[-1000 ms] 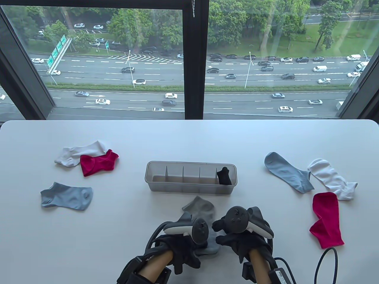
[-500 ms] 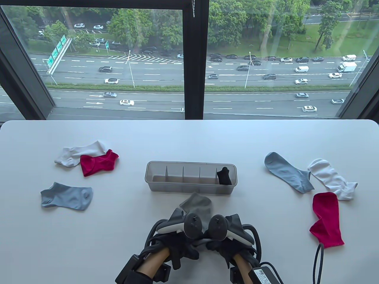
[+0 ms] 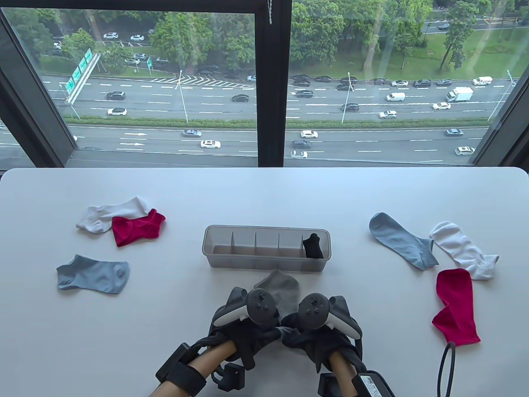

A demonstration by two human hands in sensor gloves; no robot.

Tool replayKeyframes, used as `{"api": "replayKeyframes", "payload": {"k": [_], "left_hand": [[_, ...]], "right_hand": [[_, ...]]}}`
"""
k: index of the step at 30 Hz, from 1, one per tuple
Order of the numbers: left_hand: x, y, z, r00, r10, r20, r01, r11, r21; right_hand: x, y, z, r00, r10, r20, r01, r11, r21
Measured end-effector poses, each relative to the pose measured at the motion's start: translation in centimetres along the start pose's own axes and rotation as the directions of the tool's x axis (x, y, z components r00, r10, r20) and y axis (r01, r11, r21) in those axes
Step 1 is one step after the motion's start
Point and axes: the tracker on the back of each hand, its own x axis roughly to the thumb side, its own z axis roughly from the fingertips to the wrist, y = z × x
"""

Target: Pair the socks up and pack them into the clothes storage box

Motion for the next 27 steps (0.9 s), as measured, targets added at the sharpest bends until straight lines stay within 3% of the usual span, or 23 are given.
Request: {"api": "replayKeyframes", "payload": {"k": [3, 8, 10, 21, 27], "left_hand": [[-0.4, -0.3, 0.2, 0.999, 0.022, 0.032, -0.022, 1.000, -0.001], [-0.3, -0.2, 0.4, 0.999, -0.028, 0.040, 0.023, 0.994, 0.103], [-0.5, -0.1, 0.3, 0.999, 0.014, 0.042, -0.017, 0.998, 0.060], [-0.8, -0.4, 0.3, 0.996, 0.041, 0.078, -0.042, 0.999, 0.017], [-0.4, -0.8, 0.4, 0.998, -0.057, 0.032, 0.053, 0.990, 0.128]], "right_hand": [[-0.3, -0.1, 0.1, 1.000, -0.008, 0.011, 0.008, 1.000, 0.011], [0.1, 0.2, -0.1, 1.000, 0.027, -0.002, -0.027, 0.998, 0.048], [0.1, 0.3, -0.2, 1.000, -0.006, -0.010, 0.007, 0.999, 0.035], [0.3, 0.0, -0.7, 0.997, -0.067, -0.029, 0.069, 0.995, 0.070], [0.2, -0.1, -0.9, 0.992, -0.120, -0.041, 0.122, 0.991, 0.052]]}}
